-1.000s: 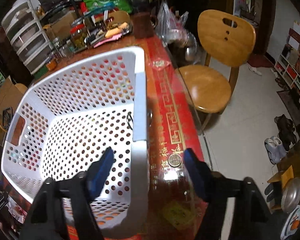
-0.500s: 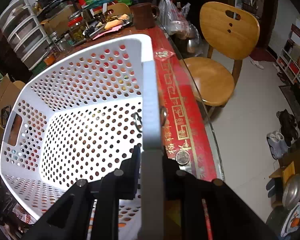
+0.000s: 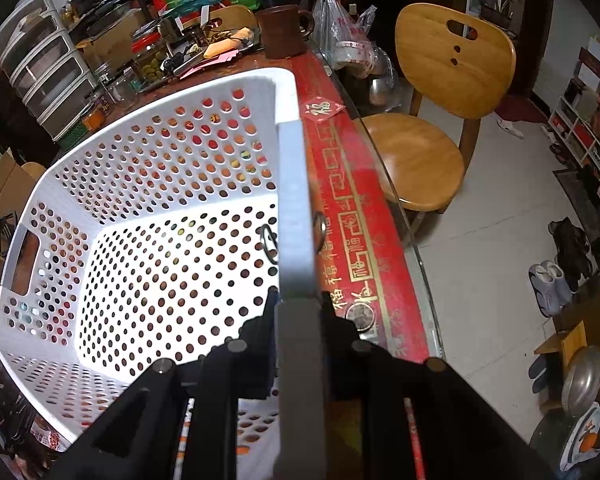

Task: Organize rigid objects
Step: 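Rest the right tool on the basket rim while moving the left tool toward the chargers, then grasp the small pink patterned charger with the left tool and lift it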

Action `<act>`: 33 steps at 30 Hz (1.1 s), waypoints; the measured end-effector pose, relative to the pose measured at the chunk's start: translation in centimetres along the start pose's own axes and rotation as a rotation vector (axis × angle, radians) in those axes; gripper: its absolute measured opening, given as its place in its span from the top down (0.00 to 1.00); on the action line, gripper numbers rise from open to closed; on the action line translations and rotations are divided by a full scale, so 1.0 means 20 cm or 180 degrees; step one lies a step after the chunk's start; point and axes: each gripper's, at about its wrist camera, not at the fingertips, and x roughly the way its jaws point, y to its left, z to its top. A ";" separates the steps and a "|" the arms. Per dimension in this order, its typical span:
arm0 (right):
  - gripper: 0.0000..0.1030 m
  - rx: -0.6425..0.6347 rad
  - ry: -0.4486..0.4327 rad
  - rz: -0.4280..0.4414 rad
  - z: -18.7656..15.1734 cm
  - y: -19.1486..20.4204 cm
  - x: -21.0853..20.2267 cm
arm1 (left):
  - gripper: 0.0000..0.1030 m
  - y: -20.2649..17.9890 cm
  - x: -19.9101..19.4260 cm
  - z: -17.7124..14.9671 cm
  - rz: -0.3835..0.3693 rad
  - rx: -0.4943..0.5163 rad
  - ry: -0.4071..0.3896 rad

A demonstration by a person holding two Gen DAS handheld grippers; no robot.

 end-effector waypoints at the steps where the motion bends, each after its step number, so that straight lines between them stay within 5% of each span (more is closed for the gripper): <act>1: 0.84 -0.0004 0.0003 -0.0004 0.00 0.00 0.00 | 0.71 0.00 0.00 0.00 0.0003 -0.0005 -0.0003; 33: 0.84 -0.0003 0.0006 -0.0036 0.01 0.01 0.00 | 0.76 0.02 -0.14 0.01 0.0031 -0.0011 -0.0368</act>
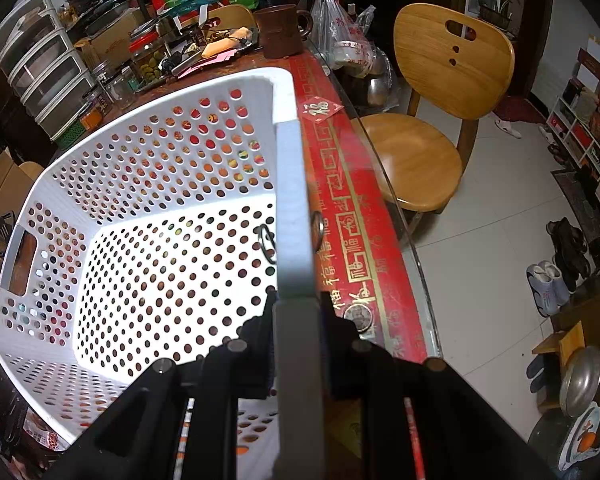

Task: Organize rigid objects
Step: 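Grasp the small pink patterned charger with the left tool and lift it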

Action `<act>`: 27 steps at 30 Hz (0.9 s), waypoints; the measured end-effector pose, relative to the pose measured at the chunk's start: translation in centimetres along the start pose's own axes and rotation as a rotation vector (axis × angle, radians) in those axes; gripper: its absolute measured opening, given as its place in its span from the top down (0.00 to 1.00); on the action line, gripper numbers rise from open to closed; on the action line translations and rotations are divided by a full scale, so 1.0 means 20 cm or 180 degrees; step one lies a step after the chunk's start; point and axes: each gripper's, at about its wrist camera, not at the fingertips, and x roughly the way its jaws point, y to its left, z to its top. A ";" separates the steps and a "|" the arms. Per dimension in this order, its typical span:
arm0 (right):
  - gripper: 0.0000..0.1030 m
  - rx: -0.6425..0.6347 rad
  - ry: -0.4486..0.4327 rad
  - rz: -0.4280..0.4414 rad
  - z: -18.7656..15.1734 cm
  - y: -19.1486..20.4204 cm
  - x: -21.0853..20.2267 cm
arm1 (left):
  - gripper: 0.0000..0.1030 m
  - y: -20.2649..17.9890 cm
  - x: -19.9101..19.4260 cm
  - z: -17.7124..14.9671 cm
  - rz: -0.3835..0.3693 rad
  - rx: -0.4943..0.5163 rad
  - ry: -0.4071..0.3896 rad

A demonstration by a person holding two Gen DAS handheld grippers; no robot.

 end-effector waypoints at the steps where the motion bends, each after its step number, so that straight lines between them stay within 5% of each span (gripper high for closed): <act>1: 0.84 -0.0001 0.0001 -0.0003 0.00 0.00 0.00 | 0.76 0.00 -0.02 0.00 0.0007 0.0002 -0.0024; 11: 0.84 -0.0009 0.0000 -0.0004 0.00 0.00 0.00 | 0.76 0.00 -0.18 0.09 -0.0013 0.0055 -0.0237; 27: 0.84 -0.0031 0.0007 -0.0003 0.00 0.01 0.00 | 0.76 -0.12 -0.30 0.55 -0.0151 0.0464 -0.0500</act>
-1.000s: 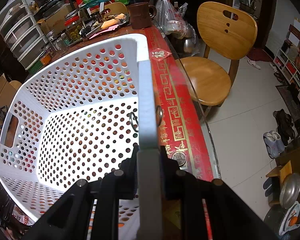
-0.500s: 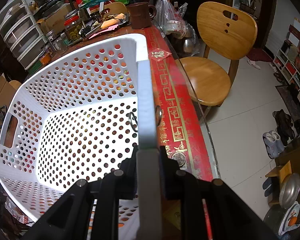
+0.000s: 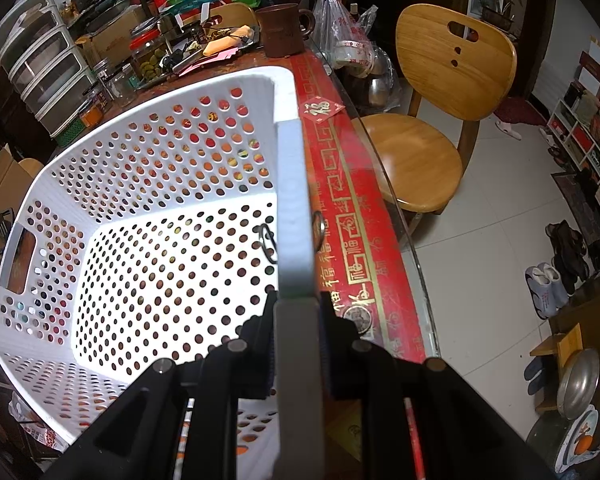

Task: Organize rigid objects
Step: 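Grasp the small pink patterned charger with the left tool and lift it, then carry the pink charger into the white basket and open the left tool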

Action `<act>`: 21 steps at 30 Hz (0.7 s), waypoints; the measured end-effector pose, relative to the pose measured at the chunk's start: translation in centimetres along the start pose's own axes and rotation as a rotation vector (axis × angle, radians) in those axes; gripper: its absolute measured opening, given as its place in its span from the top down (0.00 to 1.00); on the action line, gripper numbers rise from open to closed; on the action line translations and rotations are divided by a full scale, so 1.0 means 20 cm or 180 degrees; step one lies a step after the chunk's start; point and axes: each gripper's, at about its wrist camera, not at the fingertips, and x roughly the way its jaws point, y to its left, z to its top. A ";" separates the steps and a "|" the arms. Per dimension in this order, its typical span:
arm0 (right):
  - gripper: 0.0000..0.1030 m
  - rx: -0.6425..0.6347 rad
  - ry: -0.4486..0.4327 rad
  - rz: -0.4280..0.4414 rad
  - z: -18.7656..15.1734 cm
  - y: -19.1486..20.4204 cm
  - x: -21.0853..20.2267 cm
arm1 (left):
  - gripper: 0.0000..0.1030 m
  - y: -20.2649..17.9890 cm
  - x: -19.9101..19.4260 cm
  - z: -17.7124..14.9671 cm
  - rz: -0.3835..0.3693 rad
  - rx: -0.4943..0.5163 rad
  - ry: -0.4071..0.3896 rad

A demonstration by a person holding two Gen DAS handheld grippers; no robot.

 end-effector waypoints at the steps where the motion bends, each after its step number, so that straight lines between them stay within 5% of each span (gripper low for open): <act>1: 0.84 0.0000 0.0000 0.0000 0.00 0.00 0.00 | 0.76 -0.01 0.01 0.03 -0.0001 0.0047 -0.0004; 12: 0.84 -0.0010 0.0005 -0.0003 0.00 0.00 0.00 | 0.76 -0.29 0.08 0.35 -0.0003 0.0487 -0.0084; 21: 0.84 -0.0013 0.0003 -0.0006 0.00 0.01 0.00 | 0.76 -0.77 0.26 0.55 -0.0233 0.0966 0.0117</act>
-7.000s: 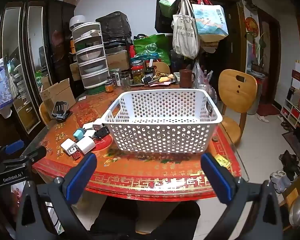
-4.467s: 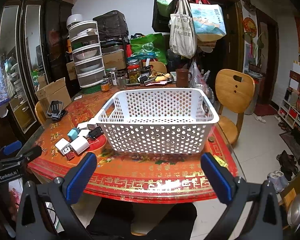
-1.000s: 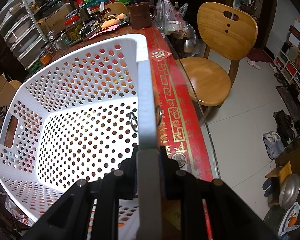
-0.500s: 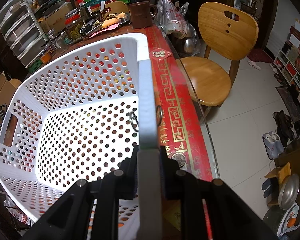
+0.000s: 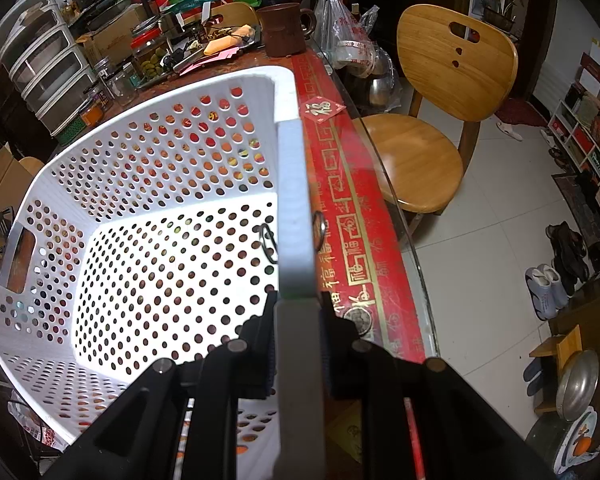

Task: Organize rigid objects
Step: 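Carry the pink charger into the white basket and open the left tool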

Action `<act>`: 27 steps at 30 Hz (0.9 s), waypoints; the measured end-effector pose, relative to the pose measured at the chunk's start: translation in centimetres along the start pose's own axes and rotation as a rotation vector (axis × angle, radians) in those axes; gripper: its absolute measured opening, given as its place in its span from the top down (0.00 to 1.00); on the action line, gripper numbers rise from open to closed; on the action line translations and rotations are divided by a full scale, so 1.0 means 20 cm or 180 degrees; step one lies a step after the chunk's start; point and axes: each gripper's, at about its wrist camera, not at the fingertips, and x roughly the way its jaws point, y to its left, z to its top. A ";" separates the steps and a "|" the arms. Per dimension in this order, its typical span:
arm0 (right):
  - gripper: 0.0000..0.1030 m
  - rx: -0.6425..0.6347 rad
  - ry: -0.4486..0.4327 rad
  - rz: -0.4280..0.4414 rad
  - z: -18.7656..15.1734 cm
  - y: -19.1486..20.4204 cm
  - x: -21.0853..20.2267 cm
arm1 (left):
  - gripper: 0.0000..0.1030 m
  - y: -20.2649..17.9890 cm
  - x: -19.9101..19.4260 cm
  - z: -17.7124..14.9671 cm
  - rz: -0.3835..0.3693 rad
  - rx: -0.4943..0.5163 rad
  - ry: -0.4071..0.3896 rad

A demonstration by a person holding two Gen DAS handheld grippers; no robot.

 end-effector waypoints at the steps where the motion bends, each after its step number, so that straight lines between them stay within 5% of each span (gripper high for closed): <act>1: 0.84 -0.0003 0.0001 -0.0004 0.00 0.00 0.00 | 0.76 -0.04 0.04 0.01 -0.0019 0.0037 0.0059; 17: 0.84 0.0011 0.0006 -0.0006 0.00 -0.01 0.00 | 0.76 -0.26 0.57 -0.04 -0.0128 0.0437 0.1115; 24: 0.84 0.0009 0.0009 -0.0009 0.00 -0.01 0.01 | 0.75 -0.30 0.63 -0.04 -0.0190 0.0543 0.1278; 27: 0.84 0.0007 0.0011 -0.0016 0.00 -0.01 0.00 | 0.59 -0.28 0.61 -0.04 -0.0224 0.0542 0.1203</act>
